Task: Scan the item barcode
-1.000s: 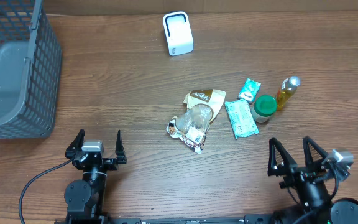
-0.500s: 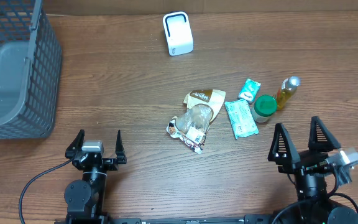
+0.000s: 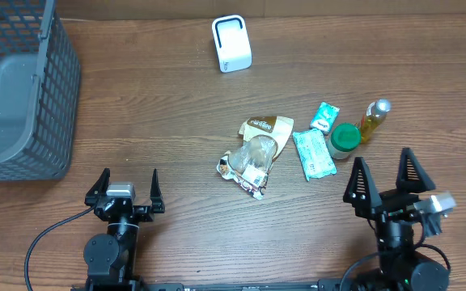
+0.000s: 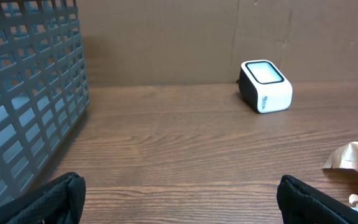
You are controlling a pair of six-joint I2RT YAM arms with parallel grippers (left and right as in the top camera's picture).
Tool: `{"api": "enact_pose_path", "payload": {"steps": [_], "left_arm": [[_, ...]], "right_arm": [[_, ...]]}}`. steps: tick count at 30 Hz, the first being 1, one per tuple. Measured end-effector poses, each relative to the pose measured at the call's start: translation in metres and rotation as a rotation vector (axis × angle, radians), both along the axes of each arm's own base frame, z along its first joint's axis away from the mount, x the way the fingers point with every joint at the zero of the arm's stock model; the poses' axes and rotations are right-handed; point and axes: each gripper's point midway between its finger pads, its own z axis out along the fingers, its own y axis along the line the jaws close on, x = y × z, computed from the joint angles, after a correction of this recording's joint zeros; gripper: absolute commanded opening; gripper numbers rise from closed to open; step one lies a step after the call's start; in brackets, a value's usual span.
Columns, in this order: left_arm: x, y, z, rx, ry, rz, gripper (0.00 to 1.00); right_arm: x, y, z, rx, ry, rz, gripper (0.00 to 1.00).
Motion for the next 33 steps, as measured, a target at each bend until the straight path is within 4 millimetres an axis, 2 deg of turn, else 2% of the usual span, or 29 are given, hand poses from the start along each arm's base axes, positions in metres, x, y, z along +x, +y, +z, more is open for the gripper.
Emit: {"api": "enact_pose_path", "payload": {"steps": [2, 9, 15, 28, 33], "left_arm": [[0.000, 0.000, 0.000, 0.000, 0.000, 0.000, 1.00], [0.000, 0.000, 0.000, 0.000, 0.000, 0.000, 1.00], [0.000, 0.000, 0.000, 0.000, 0.000, 0.000, 0.99], [0.000, 0.000, 0.000, 0.000, 0.000, 0.000, 1.00], [0.000, 0.000, 0.000, 0.000, 0.000, 0.000, 1.00]], "right_arm": [[0.003, 0.001, -0.009, -0.003, 0.007, 0.004, 1.00], [0.005, 0.002, -0.018, 0.002, -0.026, 0.007, 1.00], [0.010, 0.004, -0.033, -0.010, 0.019, 0.010, 1.00], [0.026, 0.008, -0.106, -0.075, 0.319, 0.011, 1.00], [0.027, 0.006, -0.126, -0.092, 0.402, 0.006, 1.00]]}}
